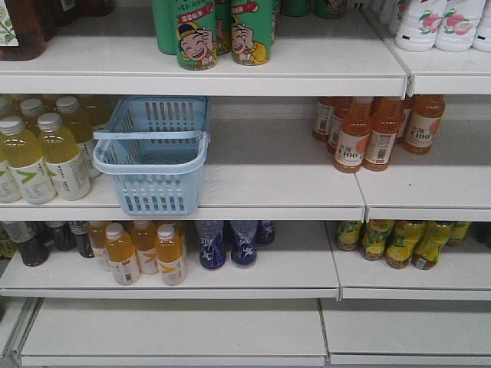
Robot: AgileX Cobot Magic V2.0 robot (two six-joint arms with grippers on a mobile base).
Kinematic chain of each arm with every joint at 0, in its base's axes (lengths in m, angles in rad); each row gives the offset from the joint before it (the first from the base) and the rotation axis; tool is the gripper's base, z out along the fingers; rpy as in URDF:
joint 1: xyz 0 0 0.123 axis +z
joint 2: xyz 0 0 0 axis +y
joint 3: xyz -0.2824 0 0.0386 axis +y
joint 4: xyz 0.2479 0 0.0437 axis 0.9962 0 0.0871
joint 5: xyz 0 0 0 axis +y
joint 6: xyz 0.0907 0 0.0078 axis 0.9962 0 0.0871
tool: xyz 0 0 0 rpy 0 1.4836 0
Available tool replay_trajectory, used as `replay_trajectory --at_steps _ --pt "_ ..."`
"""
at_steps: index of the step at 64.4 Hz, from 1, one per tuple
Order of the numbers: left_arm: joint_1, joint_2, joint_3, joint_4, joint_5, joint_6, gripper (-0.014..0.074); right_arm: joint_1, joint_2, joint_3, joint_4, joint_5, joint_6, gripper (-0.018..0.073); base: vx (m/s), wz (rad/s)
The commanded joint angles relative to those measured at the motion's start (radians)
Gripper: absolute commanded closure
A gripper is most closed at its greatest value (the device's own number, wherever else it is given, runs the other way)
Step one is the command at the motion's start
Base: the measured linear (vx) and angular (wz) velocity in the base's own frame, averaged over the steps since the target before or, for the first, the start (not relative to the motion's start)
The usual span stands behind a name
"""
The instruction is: Place coke in basket with both arms
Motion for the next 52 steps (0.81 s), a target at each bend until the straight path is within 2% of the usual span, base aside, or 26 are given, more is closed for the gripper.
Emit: replay_trajectory --at_steps 1,6,10,15,19,22,24,30,33,40,46,52 --pt "-0.005 -0.013 -0.034 -0.066 -0.091 -0.027 0.0603 -0.006 -0.014 0.007 -0.011 -0.071 -0.004 0.0564 0.0 0.0" --pt "-0.005 -0.013 -0.034 -0.069 -0.134 -0.031 0.0603 -0.006 -0.014 0.007 -0.011 -0.071 -0.004 0.0564 0.0 0.0" --pt "-0.007 -0.013 -0.037 -0.16 -0.181 -0.096 0.0603 -0.006 -0.014 0.007 -0.011 -0.071 -0.004 0.0564 0.0 0.0" --pt "-0.006 -0.013 -0.037 -0.341 -0.241 -0.244 0.0603 -0.006 -0.014 0.007 -0.011 -0.071 -0.004 0.0564 0.0 0.0" --pt "-0.007 -0.013 -0.048 -0.487 -0.27 -0.396 0.0603 -0.006 -0.014 0.007 -0.011 -0.071 -0.004 0.0564 0.0 0.0" --pt "-0.009 -0.013 -0.082 -0.557 -0.262 -0.51 0.0603 -0.006 -0.014 0.007 -0.011 -0.071 -0.004 0.0564 0.0 0.0" --pt "-0.01 -0.013 -0.125 -0.56 -0.254 -0.563 0.0603 -0.006 -0.014 0.007 -0.011 -0.071 -0.004 0.0564 0.0 0.0" --pt "-0.017 -0.012 -0.274 -0.458 -0.255 -0.569 0.0603 -0.006 -0.014 0.007 -0.011 -0.071 -0.004 0.0564 0.0 0.0" --pt "-0.016 -0.005 -0.361 -0.376 -0.274 -0.569 0.0603 -0.006 -0.014 0.007 -0.011 -0.071 -0.004 0.0564 0.0 0.0" --pt "-0.016 0.069 -0.553 -0.104 -0.358 -0.551 0.0603 -0.006 -0.014 0.007 -0.011 -0.071 -0.004 0.0564 0.0 0.0" --pt "-0.016 0.169 -0.649 0.126 -0.384 -0.558 0.0603 -0.006 -0.014 0.007 -0.011 -0.071 -0.004 0.0564 0.0 0.0" --pt "-0.016 0.261 -0.684 0.26 -0.394 -0.643 0.0603 -0.006 -0.014 0.007 -0.011 -0.071 -0.004 0.0564 0.0 0.0"
